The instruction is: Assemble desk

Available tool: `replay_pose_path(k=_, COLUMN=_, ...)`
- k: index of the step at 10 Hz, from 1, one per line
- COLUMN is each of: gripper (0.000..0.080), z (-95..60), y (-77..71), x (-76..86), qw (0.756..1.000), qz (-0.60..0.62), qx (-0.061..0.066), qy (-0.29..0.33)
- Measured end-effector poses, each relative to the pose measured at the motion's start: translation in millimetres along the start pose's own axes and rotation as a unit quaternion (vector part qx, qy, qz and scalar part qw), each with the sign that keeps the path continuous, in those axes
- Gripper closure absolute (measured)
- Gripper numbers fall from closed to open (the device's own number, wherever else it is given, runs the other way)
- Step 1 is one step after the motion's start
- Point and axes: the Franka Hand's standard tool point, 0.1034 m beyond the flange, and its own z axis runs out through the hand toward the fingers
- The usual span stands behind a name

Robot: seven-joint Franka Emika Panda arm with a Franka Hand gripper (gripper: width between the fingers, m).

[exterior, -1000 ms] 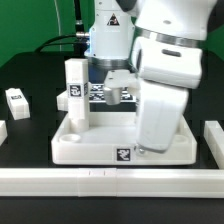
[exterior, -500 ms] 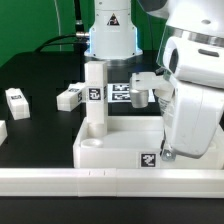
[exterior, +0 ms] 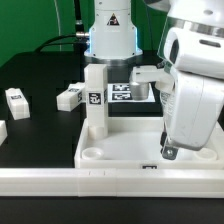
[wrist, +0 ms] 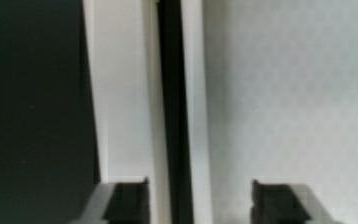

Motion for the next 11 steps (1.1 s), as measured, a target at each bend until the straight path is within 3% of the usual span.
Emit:
replay_pose_path(k=1, gripper=0.0422, z=-9.6, y=3.6, x=-4.1, qw=1.000, qz=0.004, qx=-0.001, qy=0.000)
replay_pose_path(k=2, gripper=0.0244, z=-19.8, y=8.3, x=-11.5, qw=1.000, qz=0.009, qx=-0.003, qy=-0.001)
replay_pose_path(k=3, gripper=0.0179, z=-26.4, y=12.8, x=-20.4, qw=1.000, qz=0.016, qx=-0.007, qy=-0.002)
replay_pose_path(k=5, gripper=0.0155, z=-30.8, y=17.7, x=-39.0, qw=1.000, qz=0.028, qx=-0.009, qy=-0.005)
replay_pose_path(k=9, gripper=0.0151, z=-28.1, y=16.5, x=-38.4, qw=0.999, qz=0.039, qx=-0.007, qy=-0.005)
replay_pose_path(k=10, gripper=0.0151, z=-27.0, y=15.4, x=-40.6, qw=0.998, qz=0.059, qx=-0.006, qy=-0.005)
replay_pose_path(k=11, gripper=0.0151, z=-22.2, y=5.7, x=-52.2, qw=0.994, qz=0.106, qx=0.004, qy=-0.009)
